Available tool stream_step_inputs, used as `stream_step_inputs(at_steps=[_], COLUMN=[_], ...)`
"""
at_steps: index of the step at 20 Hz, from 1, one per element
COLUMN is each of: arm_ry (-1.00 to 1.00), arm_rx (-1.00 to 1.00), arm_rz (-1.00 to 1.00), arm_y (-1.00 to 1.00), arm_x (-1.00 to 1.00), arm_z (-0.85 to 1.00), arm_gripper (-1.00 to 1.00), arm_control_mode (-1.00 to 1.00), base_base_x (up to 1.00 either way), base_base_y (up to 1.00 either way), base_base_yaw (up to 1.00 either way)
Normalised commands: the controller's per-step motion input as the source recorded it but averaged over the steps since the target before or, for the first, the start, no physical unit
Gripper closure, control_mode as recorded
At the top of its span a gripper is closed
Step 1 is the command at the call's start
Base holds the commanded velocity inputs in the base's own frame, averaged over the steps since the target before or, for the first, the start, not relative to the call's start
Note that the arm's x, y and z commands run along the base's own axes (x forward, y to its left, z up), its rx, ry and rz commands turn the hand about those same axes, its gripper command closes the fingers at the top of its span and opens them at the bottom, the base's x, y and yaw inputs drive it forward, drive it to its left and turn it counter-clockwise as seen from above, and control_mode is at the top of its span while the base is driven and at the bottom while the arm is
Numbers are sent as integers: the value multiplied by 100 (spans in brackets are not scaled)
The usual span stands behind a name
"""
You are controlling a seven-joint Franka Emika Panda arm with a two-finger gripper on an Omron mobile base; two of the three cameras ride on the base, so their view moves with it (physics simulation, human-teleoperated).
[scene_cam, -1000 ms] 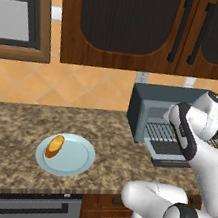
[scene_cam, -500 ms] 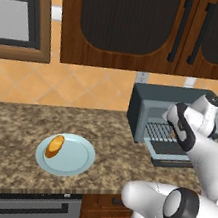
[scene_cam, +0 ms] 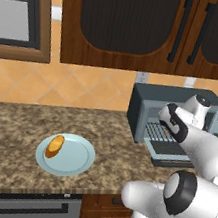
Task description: Pick up the kebab skewer and baguette bread, and place them inside the toaster oven. Close the toaster oven door and start by setting the timer.
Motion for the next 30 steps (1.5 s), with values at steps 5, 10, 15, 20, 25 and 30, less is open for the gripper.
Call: stream_step_inputs(at_steps=[5,10,15,20,25,30], arm_ry=[0,0,0,0,0,0], arm_rx=[0,0,1,2,4,5], arm_rz=[-6,-5,-2,-2,0,0], arm_y=[0,0,0,-1,-10,-3], arm_x=[27,24,15,13,1,-6], arm_z=[-16,-8,-9,-1,0,6], arm_gripper=[100,100,100,-100,-100,-100], arm_control_mode=[-100,-100,-100,-100,-100,-100], base_base_x=[0,0,0,0,0,0], base_base_y=[0,0,0,0,0,0], base_base_yaw=[0,0,0,0,0,0])
